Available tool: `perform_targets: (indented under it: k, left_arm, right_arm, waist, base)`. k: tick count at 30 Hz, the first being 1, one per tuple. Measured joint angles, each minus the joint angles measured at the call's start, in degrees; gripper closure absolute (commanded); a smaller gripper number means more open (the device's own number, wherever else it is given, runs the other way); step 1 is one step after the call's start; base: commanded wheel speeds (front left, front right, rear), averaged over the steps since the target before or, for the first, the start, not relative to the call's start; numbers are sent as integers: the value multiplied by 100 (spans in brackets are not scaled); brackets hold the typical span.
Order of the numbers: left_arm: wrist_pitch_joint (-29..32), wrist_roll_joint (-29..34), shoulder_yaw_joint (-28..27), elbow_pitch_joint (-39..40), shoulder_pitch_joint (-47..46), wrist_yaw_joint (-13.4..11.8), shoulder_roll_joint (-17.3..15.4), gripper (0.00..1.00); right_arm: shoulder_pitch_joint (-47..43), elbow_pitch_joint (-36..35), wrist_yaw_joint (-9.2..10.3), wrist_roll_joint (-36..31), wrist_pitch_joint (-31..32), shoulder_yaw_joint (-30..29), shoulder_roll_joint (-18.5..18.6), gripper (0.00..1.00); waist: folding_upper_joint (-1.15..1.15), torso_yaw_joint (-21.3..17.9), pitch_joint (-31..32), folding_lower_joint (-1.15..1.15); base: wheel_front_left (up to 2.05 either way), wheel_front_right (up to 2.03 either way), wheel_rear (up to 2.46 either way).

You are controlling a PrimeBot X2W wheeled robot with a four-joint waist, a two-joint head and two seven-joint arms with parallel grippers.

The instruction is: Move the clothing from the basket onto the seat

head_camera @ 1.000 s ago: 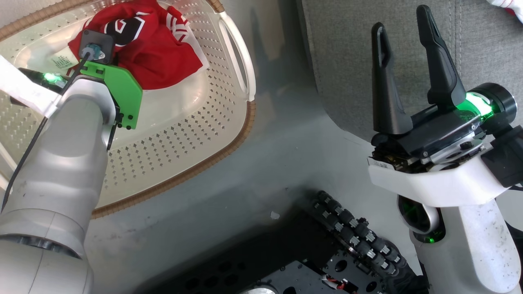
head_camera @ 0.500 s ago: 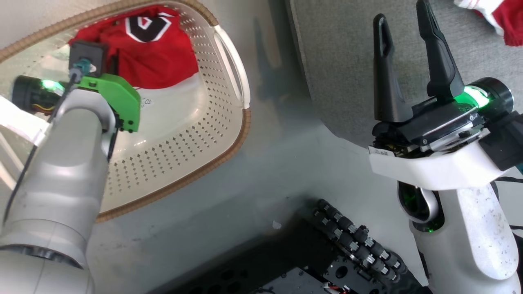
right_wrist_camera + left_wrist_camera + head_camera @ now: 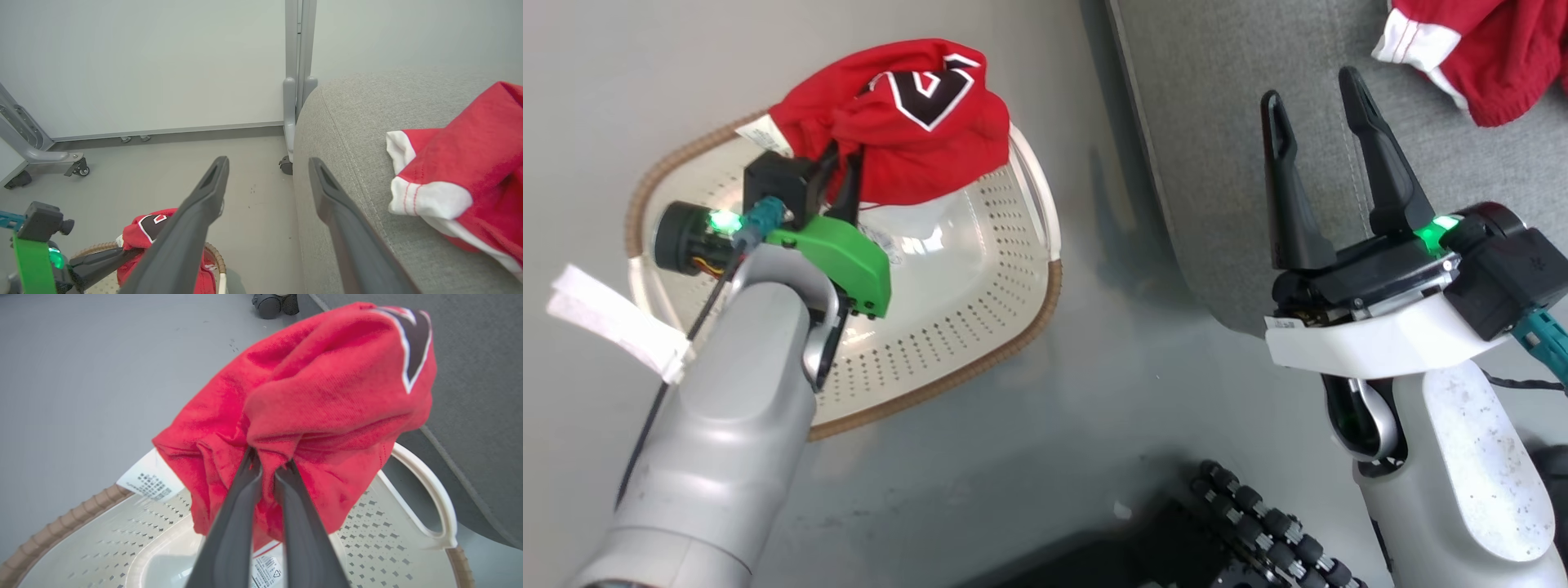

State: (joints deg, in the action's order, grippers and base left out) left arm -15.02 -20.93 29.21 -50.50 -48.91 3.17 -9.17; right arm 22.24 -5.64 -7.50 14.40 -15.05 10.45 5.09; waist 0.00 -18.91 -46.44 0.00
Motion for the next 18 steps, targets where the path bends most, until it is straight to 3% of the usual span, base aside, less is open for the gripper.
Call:
perform_targets:
  k: [18]
  left_arm:
    - [0, 391, -758, 2984, 1568, -65, 119, 100]
  right_arm:
    - [-622, 185, 0, -59, 246, -188, 282, 0]
  waist:
    - [0, 741, 1618, 0]
  base:
    - [0, 0, 0]
